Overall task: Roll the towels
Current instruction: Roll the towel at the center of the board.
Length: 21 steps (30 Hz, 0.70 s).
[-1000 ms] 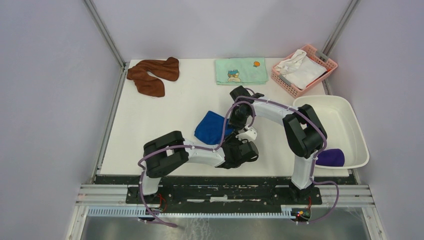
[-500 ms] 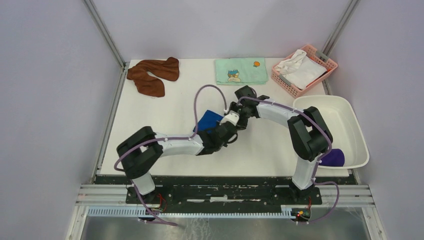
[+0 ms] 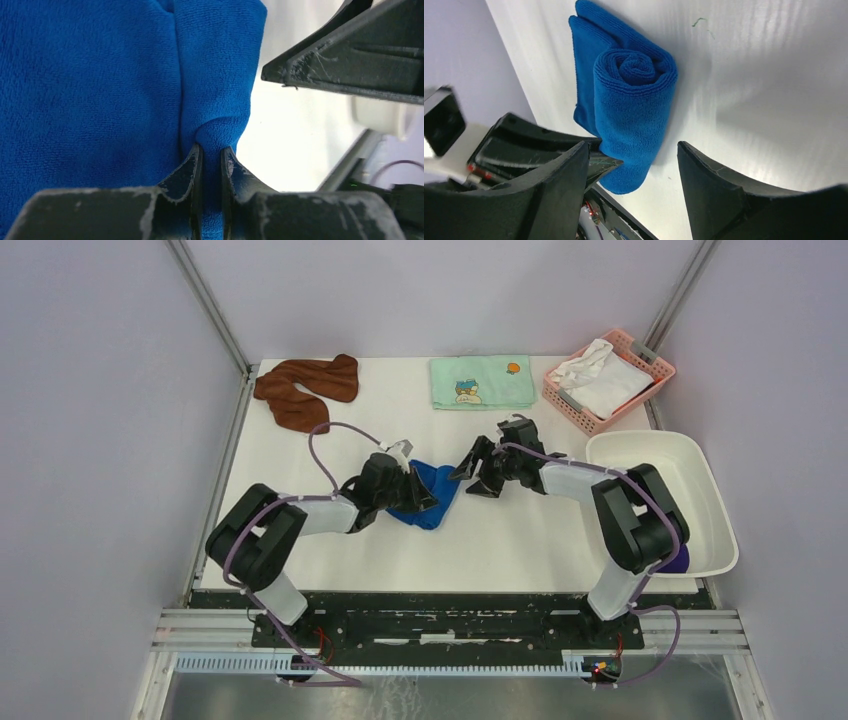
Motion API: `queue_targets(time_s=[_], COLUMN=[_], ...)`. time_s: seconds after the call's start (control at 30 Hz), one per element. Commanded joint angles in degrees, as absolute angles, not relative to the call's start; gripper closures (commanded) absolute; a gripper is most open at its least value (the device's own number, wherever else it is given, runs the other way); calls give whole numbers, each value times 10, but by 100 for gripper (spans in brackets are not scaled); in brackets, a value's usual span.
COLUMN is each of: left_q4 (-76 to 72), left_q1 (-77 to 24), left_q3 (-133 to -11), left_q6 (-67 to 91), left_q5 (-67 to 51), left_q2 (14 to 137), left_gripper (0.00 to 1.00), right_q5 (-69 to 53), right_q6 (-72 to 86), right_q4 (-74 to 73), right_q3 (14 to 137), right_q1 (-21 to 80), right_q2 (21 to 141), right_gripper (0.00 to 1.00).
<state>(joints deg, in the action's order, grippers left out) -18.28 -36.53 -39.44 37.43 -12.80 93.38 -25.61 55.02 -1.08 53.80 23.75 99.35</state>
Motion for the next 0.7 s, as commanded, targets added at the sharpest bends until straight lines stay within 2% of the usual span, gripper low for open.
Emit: queue_targets(time_s=[0.0, 0.2, 0.37, 0.53, 0.67], left_q4=[-277, -286, -274, -242, -189], left_q1=[-324, -298, -282, -280, -282], left_q3=[-350, -350, -349, -358, -364], left_q6=[503, 537, 554, 549, 519], left_q5=[-267, -301, -313, -315, -287], left_q2=[984, 1021, 1031, 1039, 1016], left_gripper=[97, 97, 97, 96, 89], right_q5=[-294, -304, -303, -288, -251], right_q6=[593, 618, 627, 592, 541], right_q4=[113, 166, 193, 161, 53], right_q3=[519, 516, 509, 528, 565], right_q1=[242, 247, 250, 263, 279], right_q2=[1017, 1069, 1108, 1139, 1135], right_gripper=[27, 28, 32, 40, 52])
